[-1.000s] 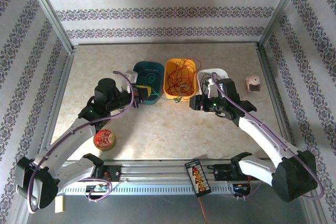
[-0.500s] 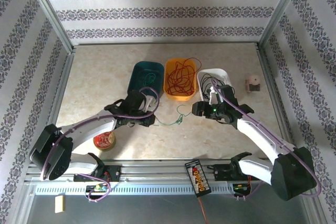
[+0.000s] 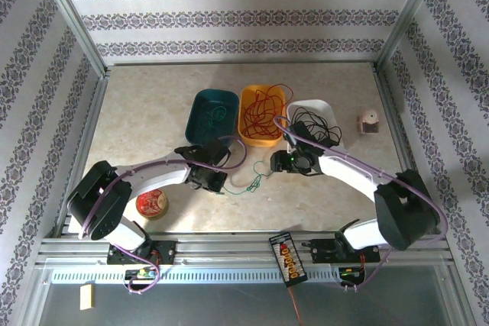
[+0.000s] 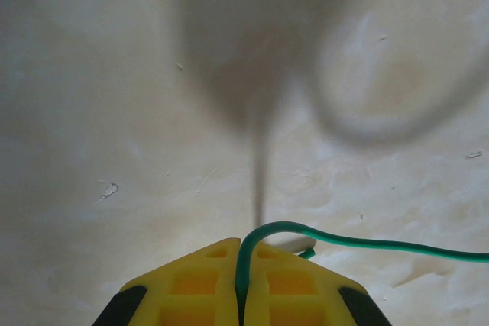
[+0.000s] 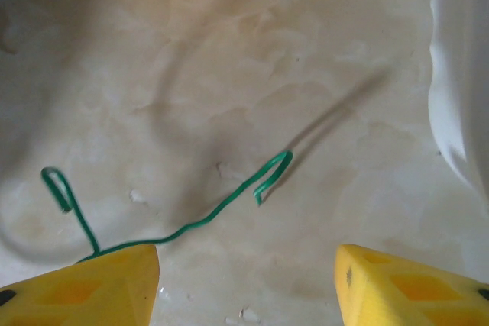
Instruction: Untangle the cables
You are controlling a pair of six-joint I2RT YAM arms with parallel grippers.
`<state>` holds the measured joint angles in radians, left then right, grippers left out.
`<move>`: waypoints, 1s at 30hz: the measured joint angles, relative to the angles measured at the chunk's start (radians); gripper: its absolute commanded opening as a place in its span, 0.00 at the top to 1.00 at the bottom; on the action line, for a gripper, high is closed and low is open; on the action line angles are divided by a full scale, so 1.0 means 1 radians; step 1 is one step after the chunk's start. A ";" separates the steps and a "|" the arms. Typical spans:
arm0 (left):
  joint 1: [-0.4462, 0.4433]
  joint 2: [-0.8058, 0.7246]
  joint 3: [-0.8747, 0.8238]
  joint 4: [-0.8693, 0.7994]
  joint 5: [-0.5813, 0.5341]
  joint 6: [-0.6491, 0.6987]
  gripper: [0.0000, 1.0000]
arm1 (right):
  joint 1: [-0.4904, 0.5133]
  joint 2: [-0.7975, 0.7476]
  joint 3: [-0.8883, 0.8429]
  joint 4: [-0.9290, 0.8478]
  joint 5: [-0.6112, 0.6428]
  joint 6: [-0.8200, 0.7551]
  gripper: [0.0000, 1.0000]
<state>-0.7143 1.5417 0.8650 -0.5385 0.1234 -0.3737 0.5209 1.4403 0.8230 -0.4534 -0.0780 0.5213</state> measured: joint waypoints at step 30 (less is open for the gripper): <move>0.003 -0.032 0.005 0.000 -0.144 -0.001 1.00 | -0.002 -0.215 0.071 -0.003 0.311 0.021 1.00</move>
<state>-0.7113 1.5097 0.8703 -0.5385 -0.0204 -0.3748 0.5190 1.2251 0.8944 -0.4568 0.2329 0.5426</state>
